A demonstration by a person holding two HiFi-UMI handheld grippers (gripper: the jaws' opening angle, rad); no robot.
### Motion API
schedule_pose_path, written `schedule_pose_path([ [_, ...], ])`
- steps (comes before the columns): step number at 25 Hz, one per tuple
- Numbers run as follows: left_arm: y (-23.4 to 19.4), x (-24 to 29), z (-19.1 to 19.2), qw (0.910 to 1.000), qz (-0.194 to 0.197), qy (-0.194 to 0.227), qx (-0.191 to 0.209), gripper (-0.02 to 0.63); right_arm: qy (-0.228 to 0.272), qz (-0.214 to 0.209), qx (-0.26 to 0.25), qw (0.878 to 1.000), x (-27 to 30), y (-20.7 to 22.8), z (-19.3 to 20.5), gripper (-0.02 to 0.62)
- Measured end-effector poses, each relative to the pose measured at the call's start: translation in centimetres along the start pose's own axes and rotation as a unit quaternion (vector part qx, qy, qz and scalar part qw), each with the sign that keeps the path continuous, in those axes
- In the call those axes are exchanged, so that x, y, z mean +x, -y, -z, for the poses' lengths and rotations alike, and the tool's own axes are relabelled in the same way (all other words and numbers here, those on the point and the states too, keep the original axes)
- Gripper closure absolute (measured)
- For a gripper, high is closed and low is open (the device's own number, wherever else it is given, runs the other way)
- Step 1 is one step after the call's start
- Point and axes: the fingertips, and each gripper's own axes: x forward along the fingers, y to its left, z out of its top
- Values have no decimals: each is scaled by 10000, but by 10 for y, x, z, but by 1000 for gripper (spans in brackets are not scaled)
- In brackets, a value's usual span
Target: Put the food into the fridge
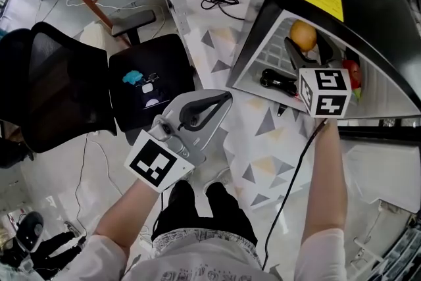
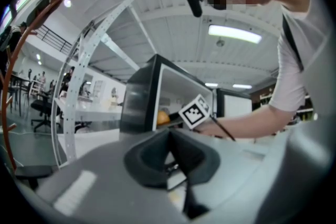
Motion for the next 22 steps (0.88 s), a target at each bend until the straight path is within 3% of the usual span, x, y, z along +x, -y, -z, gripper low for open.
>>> schedule_pose_path([
  [7, -2, -3, 3, 10000, -57, -9, -37, 598, -396, 310, -714, 9962, 13, 9, 8, 321],
  [22, 4, 3, 3, 10000, -43, -20, -9, 598, -474, -47, -751, 9960, 24, 4, 11, 321],
])
